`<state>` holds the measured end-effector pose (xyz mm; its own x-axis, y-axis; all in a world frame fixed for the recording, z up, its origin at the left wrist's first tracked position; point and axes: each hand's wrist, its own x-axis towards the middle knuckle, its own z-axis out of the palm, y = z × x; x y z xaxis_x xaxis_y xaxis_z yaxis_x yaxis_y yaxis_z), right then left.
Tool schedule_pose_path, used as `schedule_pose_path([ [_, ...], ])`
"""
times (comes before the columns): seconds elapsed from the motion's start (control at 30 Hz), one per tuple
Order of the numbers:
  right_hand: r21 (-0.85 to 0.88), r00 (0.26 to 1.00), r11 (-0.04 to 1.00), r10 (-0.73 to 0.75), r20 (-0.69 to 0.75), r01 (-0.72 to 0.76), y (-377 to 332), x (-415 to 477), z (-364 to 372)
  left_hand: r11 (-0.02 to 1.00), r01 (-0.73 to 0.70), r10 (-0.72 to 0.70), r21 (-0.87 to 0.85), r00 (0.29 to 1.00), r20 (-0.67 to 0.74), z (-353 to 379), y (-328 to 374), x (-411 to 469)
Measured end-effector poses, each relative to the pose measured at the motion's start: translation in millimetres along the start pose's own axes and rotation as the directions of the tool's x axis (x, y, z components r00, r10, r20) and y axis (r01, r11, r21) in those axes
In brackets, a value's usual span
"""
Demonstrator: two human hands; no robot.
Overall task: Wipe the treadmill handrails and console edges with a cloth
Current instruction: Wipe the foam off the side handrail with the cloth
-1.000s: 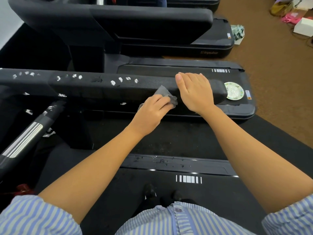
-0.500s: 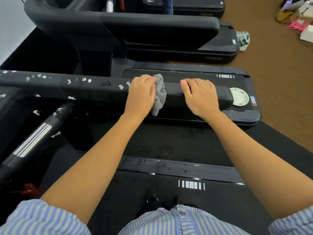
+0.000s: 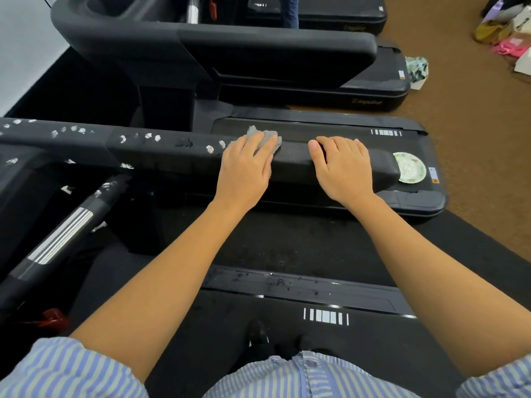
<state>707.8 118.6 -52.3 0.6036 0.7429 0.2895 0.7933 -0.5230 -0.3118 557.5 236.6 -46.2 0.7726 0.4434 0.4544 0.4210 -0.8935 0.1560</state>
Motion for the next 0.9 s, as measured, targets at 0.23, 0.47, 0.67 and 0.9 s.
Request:
schedule_pose_path([
  [0.23,0.064,0.998,0.997,0.031,0.06,-0.035,-8.4,4.7,-0.8,0.98,0.156,-0.163,-0.124,0.985,-0.05,-0.8,-1.2,-1.1],
  [0.47,0.008,1.0,1.0,0.006,0.025,-0.007,-9.7,-0.3,1.2,0.995,0.038,-0.042,-0.095,0.999,-0.033,-10.5,-10.1,-8.1],
  [0.67,0.003,1.0,1.0,0.015,0.02,-0.015,-11.5,-0.1,1.6,0.941,0.325,-0.332,-0.095,0.941,-0.066,-23.9,-57.7,-2.6],
  [0.9,-0.025,1.0,0.999,0.026,0.013,-0.026,-15.3,-0.4,3.0,0.958,0.223,-0.238,-0.181,0.969,-0.066,-18.8,-25.2,-6.9],
])
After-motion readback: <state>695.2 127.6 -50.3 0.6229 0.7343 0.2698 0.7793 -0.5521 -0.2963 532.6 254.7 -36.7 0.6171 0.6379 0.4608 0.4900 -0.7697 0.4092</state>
